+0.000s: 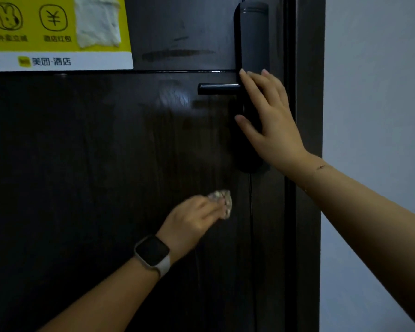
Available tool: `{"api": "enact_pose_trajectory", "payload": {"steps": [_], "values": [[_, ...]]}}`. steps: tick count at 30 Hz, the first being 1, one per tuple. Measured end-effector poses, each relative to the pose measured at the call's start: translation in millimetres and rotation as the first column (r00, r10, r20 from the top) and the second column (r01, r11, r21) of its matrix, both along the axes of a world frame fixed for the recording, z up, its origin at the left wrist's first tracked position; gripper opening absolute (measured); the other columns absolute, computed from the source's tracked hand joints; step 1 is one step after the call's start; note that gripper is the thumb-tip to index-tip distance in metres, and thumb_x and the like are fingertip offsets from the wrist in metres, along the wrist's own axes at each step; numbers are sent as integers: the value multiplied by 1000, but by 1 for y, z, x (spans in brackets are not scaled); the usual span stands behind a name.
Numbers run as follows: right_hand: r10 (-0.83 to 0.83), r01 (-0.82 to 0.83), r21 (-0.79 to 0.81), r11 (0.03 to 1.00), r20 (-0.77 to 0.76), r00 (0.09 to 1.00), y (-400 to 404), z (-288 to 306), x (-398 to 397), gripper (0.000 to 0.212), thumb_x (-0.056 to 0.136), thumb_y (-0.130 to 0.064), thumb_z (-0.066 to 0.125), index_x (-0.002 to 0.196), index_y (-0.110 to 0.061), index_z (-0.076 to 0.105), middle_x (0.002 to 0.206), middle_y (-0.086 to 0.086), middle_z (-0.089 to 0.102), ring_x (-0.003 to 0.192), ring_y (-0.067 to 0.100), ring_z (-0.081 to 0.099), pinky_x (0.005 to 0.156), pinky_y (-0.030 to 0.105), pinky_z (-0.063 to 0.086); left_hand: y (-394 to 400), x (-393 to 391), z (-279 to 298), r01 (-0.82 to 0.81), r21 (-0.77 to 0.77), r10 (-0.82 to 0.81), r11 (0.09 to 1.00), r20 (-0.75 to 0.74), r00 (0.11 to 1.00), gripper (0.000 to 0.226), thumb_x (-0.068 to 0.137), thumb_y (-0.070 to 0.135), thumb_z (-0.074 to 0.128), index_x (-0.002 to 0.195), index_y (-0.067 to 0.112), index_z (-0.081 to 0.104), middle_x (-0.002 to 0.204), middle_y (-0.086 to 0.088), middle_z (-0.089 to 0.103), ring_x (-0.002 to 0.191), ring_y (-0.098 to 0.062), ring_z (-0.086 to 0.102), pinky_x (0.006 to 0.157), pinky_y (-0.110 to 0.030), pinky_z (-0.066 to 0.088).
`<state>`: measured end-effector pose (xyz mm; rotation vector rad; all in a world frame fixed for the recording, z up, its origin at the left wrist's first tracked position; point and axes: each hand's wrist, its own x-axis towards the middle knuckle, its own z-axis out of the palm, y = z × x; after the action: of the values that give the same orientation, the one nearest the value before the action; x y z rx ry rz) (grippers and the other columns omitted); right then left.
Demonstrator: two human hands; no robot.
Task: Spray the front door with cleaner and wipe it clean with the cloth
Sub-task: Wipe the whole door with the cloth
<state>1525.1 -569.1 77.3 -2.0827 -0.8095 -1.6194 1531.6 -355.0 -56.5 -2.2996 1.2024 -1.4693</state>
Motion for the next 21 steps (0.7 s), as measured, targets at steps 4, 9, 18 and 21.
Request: {"api": "enact_pose_trajectory", "payload": {"steps": [4, 9, 18, 21], "values": [[-127, 136, -64, 989, 130, 983, 4, -21, -2, 65, 96, -17, 54, 153, -10, 23, 161, 14, 12, 150, 28, 8, 122, 46, 13, 21, 4, 84, 48, -386, 21, 921, 173, 985, 30, 91, 7, 52, 115, 4, 69, 114, -13, 67, 97, -24, 52, 90, -28, 40], [-168, 185, -273, 944, 83, 982, 18, -104, 18, 56, 98, -18, 54, 150, -11, 33, 160, 12, 20, 149, 26, 15, 121, 43, 17, 25, 4, 46, 30, -365, 15, 930, 118, 993, 30, 93, 8, 51, 117, 4, 69, 117, -11, 67, 94, -20, 50, 90, -24, 38], [-121, 51, -258, 965, -263, 957, 38, -150, 35, 87, 92, -65, 36, 154, -19, -3, 161, -2, -15, 149, 17, -15, 118, 28, -18, 74, -6, -100, 20, 349, 14, 937, -94, 995, 40, 101, 12, 35, 105, 16, 75, 107, 1, 71, 87, -12, 62, 82, -24, 44], [-143, 70, -271, 960, -263, 954, 36, -152, 38, 88, 92, -65, 36, 154, -20, -8, 160, -3, -20, 148, 16, -18, 117, 28, -19, 66, -9, -48, 46, 197, -45, 979, -7, 999, 45, 105, 14, 31, 102, 10, 75, 103, -6, 72, 84, -18, 61, 83, -28, 41]]}}
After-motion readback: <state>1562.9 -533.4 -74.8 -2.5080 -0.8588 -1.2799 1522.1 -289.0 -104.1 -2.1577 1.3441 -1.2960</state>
